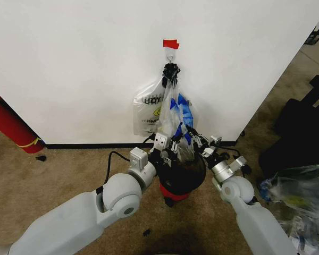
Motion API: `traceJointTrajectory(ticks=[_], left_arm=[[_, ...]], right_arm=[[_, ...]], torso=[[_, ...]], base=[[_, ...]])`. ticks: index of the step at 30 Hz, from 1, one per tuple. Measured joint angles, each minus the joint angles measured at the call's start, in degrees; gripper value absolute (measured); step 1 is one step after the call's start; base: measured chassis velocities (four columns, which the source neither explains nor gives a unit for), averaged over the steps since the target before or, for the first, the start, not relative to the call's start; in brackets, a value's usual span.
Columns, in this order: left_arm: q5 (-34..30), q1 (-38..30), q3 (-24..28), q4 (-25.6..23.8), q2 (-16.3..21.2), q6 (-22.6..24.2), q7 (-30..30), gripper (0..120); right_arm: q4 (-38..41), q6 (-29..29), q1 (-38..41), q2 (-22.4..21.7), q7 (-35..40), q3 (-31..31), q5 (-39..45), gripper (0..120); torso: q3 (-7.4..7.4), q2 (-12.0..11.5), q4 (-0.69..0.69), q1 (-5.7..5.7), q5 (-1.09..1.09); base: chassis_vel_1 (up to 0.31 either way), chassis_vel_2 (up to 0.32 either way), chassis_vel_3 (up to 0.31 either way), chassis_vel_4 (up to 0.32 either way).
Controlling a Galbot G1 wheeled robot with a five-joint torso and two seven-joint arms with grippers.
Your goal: Pick up the garbage bag from the wall and place it over the trash bin.
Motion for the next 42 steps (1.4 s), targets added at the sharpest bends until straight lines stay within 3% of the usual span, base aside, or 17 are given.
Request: traceJointTrajectory(ticks=[7, 16, 21, 28, 37, 42], left_arm=[[-0.70, 9.32, -9.40, -6.05, 1.64, -0.71, -0.04, 0], [-1.55, 16.07, -14.44, -11.81, 2.76, -0.77, -0.19, 0], [0.16, 23.42, -16.84, -15.42, 3.45, -1.11, 0.58, 0], [2.98, 28.97, -18.09, -17.33, 3.29, -1.68, 1.62, 0], [4.65, 30.11, -18.97, -18.00, 2.73, -2.00, 2.40, 0], [8.79, 30.15, -18.28, -14.11, -0.02, -4.14, 3.91, 0]], right_arm=[[6.61, 1.78, -7.08, -1.70, -0.58, 3.90, 0.09, 0], [12.75, 3.82, -16.57, -1.53, -1.97, 8.17, -1.74, 0], [16.06, 5.43, -22.42, -0.40, -3.01, 11.25, -2.93, 0], [18.16, 6.59, -26.00, 0.38, -3.96, 13.21, -3.29, 0], [19.28, 6.45, -25.55, 1.83, -2.67, 12.20, -3.70, 0], [16.30, 6.38, -22.67, 3.52, -1.48, 10.50, -3.73, 0]], torso=[[0.00, 0.00, 0.03, 0.00, -0.02], [0.00, 0.00, 0.00, 0.00, 0.00], [-0.01, 0.00, 0.01, 0.00, 0.00], [0.00, 0.00, 0.01, 0.00, 0.00], [0.00, 0.00, 0.01, 0.00, 0.00], [0.01, 0.01, 0.02, 0.01, 0.00]], base=[[0.000, 0.000, 0.000, 0.000], [0.000, 0.000, 0.000, 0.000], [0.000, 0.000, 0.000, 0.000], [0.000, 0.000, 0.000, 0.000], [0.000, 0.000, 0.000, 0.000], [0.000, 0.000, 0.000, 0.000]])
